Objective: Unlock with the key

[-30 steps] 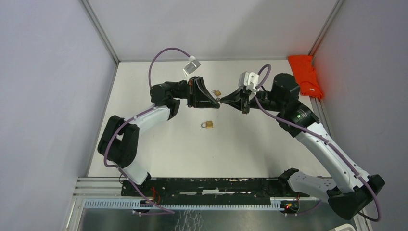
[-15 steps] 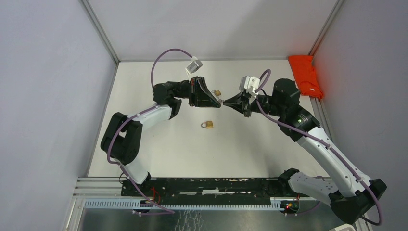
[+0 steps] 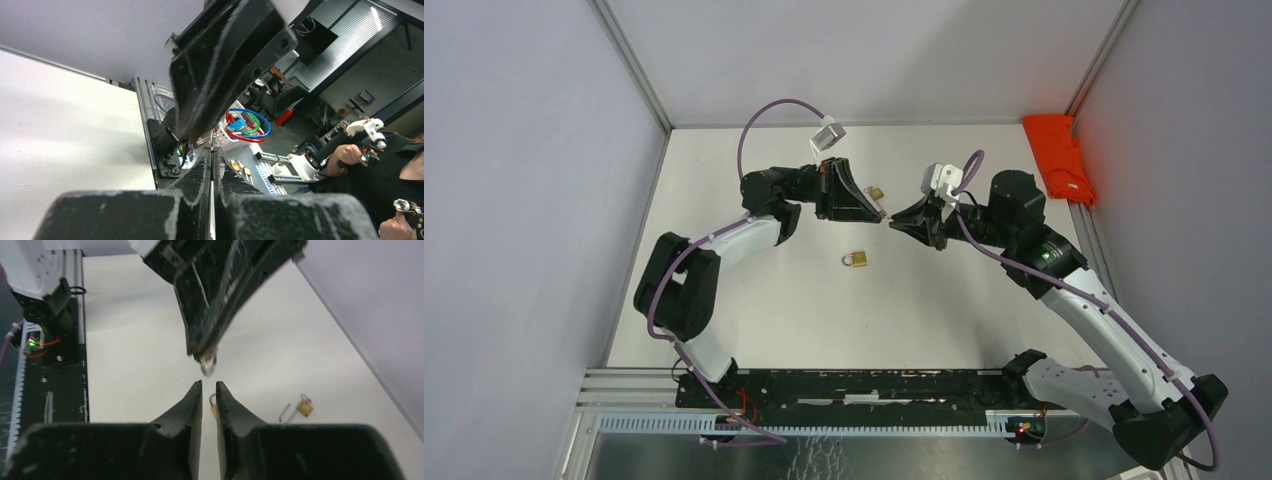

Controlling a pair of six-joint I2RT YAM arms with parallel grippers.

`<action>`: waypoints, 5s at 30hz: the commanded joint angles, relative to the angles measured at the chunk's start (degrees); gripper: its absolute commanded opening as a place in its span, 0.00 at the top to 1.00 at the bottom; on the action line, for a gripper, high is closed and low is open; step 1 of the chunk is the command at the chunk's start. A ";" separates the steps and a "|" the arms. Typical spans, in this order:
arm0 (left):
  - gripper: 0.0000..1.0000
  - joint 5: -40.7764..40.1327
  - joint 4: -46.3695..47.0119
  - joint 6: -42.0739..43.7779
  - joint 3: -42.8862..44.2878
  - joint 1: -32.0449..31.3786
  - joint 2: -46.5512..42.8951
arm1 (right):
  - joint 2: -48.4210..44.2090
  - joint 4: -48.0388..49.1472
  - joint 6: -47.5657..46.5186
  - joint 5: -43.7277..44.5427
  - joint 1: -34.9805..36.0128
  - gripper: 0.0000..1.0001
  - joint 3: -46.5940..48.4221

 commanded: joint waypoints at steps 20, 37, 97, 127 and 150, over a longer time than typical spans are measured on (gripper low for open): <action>0.98 -9.87 -50.14 40.48 11.00 3.00 0.82 | -2.06 16.76 18.65 22.72 -0.52 0.74 -5.01; 0.98 -45.27 -114.94 88.88 24.79 -5.58 -9.51 | 3.78 27.53 24.92 8.83 -15.94 0.77 -7.30; 0.98 -26.50 -121.62 98.31 25.62 -5.93 -12.72 | 12.73 51.91 31.16 -14.90 -9.45 0.88 -14.10; 0.98 -25.39 -120.16 97.97 24.51 -5.94 -13.69 | 10.14 49.89 29.70 -11.83 -7.63 0.85 -13.61; 0.98 -25.15 -119.12 97.60 24.26 -5.96 -15.98 | 13.90 57.55 34.88 -19.20 -6.69 0.90 -16.49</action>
